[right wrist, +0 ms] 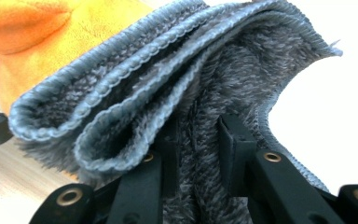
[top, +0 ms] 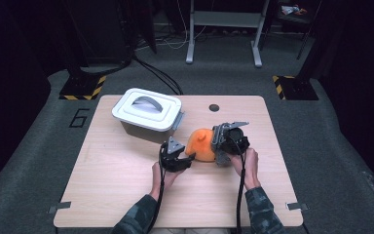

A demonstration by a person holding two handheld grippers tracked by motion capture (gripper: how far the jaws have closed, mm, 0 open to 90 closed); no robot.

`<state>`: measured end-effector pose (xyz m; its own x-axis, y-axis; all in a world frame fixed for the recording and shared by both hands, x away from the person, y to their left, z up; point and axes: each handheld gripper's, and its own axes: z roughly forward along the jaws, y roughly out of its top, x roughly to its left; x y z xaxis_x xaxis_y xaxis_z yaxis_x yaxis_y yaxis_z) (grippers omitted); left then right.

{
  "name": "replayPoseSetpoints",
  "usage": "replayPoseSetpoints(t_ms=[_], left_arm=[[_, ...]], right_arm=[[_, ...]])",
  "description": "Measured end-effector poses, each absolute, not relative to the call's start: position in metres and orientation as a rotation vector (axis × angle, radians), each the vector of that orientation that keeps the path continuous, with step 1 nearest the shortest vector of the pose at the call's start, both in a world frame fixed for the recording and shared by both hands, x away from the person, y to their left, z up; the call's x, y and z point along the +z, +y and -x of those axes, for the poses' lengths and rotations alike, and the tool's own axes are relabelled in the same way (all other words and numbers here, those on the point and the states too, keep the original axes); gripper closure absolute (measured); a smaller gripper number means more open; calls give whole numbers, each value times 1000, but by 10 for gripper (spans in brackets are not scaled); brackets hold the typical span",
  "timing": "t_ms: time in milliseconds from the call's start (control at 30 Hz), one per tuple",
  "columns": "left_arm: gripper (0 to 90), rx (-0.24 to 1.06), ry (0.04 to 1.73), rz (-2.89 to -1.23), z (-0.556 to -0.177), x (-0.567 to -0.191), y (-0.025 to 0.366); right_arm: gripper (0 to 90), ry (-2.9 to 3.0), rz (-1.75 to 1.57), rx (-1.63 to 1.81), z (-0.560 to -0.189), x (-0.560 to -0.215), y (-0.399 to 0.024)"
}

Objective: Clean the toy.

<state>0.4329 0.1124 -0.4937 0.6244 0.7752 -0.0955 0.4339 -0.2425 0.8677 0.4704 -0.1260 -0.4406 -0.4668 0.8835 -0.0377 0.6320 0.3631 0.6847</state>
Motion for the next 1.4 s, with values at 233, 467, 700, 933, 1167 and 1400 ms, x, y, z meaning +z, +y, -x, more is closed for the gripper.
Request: replayPoseSetpoints(t_ms=[233,467,700,933,1167,1400], left_arm=[[393,362,1005,-1884,-440,-507,119],[584,333,971,-1866,-443,-510,114],[781,370,944,-1859,-441,-507,110],[827,449,870,-1865,-435,-498,104],[836,532,771,-1870,-435,-472,98],[835,543,730,-1889,-438,-460,92]], right_arm=[[723,2227,-1322,853,-470,-441,-127],[723,2217,-1335,842,-468,-443,-131],[724,2199,-1339,848,-467,-444,-135],[727,2153,-1356,865,-463,-443,-143],[728,2115,-1404,874,-460,-442,-158],[728,2080,-1384,911,-449,-431,-162]])
